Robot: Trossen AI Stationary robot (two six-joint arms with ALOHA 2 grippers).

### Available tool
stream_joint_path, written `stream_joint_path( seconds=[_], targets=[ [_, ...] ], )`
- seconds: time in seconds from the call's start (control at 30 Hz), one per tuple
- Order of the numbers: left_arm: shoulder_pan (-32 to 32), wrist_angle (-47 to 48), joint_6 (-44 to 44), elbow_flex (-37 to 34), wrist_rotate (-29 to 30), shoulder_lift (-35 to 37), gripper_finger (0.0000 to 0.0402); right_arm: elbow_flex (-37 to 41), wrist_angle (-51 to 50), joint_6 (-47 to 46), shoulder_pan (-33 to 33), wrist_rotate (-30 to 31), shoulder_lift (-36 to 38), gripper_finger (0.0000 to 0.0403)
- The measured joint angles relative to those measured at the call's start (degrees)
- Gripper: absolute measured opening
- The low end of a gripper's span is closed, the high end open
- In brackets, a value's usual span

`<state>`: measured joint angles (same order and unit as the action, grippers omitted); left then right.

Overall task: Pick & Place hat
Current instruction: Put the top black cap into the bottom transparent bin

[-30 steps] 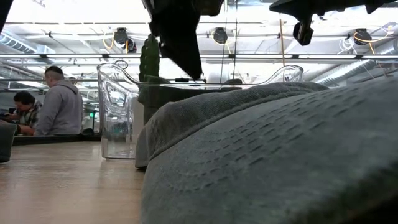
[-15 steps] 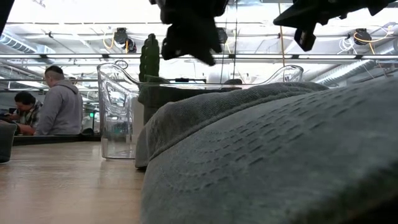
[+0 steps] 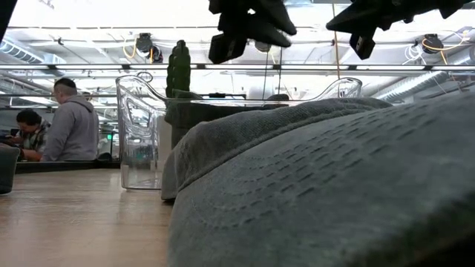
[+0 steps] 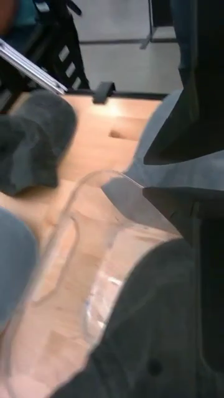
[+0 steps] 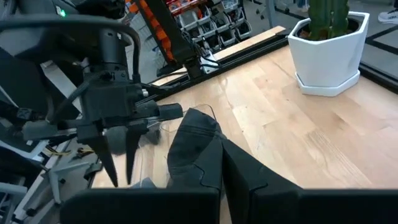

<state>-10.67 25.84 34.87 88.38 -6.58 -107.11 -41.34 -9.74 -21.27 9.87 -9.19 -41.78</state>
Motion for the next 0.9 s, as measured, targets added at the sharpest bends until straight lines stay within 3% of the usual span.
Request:
stream_joint_path(
  seconds=[0.5,0.9],
  targets=[
    [0.2,-3.7,1.1,0.0,-1.1,0.0,0.0006,0.0,0.0,-0.5,0.0,0.1,0.0,0.0000],
    [1.5,-2.1,-2.4,0.0,-4.9,2.1,0.0013,0.0,-0.3,-3.0,0.1,0.0,0.0,0.0000]
  ],
)
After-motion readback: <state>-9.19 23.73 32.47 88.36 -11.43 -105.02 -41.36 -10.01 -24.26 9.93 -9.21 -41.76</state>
